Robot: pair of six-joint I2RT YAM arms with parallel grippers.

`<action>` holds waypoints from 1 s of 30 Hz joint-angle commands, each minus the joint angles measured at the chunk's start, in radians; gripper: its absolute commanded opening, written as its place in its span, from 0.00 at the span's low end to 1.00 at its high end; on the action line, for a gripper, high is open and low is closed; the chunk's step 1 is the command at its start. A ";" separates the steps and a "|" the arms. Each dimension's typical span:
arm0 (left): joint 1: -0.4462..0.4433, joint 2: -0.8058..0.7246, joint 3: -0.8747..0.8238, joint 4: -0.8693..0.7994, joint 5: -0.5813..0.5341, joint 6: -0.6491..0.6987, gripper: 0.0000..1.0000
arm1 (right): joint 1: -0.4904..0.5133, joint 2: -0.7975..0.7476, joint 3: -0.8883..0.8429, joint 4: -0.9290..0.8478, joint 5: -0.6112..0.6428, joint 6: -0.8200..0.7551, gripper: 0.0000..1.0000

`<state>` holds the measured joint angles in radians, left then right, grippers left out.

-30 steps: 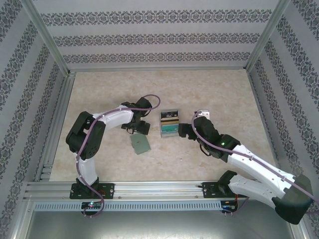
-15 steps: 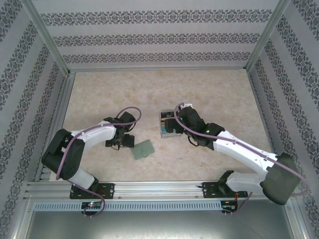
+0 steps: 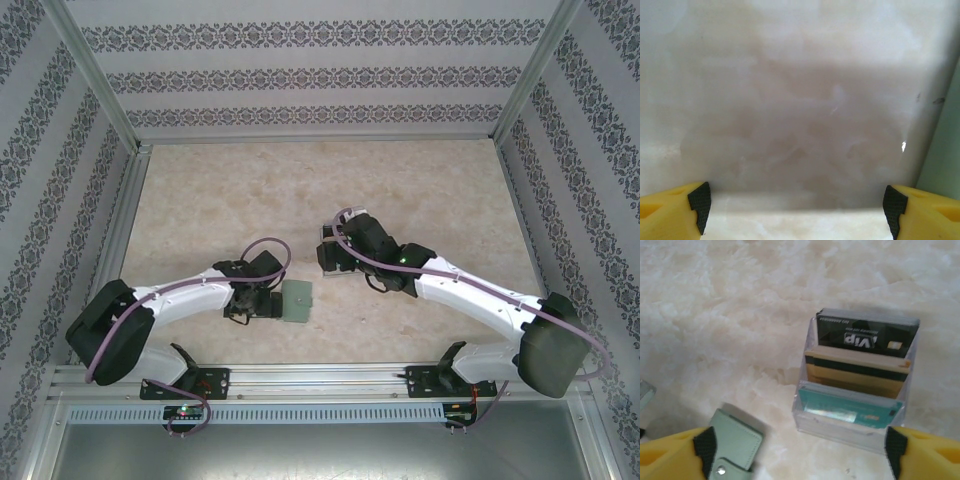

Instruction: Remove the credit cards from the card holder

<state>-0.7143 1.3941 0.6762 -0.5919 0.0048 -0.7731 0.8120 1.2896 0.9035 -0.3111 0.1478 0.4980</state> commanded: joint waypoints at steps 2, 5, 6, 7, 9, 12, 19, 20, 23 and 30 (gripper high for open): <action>-0.024 -0.086 -0.044 0.149 0.082 -0.125 0.92 | 0.036 0.012 0.026 -0.043 -0.053 0.055 0.72; 0.007 -0.191 -0.070 0.101 0.022 -0.188 0.93 | 0.086 0.046 0.036 -0.064 -0.039 0.103 0.63; 0.026 -0.233 -0.076 0.068 -0.001 -0.210 0.94 | 0.103 0.063 0.042 -0.073 -0.039 0.118 0.60; 0.048 -0.276 -0.078 0.030 -0.025 -0.232 0.94 | 0.121 0.086 0.053 -0.084 -0.032 0.135 0.59; 0.088 -0.345 -0.071 -0.052 -0.076 -0.261 0.95 | 0.157 0.132 0.079 -0.106 -0.014 0.163 0.56; 0.131 -0.441 -0.054 -0.135 -0.123 -0.265 0.95 | 0.201 0.207 0.128 -0.130 -0.001 0.207 0.45; 0.163 -0.554 -0.046 -0.216 -0.173 -0.255 0.96 | 0.258 0.414 0.289 -0.264 0.013 0.284 0.39; 0.165 -0.557 -0.047 -0.220 -0.170 -0.252 0.96 | 0.263 0.434 0.307 -0.276 0.010 0.291 0.38; 0.167 -0.567 -0.055 -0.230 -0.168 -0.249 0.97 | 0.275 0.501 0.363 -0.315 -0.002 0.307 0.29; 0.171 -0.599 -0.075 -0.236 -0.155 -0.239 0.97 | 0.294 0.601 0.432 -0.376 -0.015 0.337 0.37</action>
<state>-0.5598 0.8146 0.6113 -0.7765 -0.1360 -1.0107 1.0958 1.8599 1.3041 -0.6201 0.1326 0.8017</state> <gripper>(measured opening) 0.967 0.359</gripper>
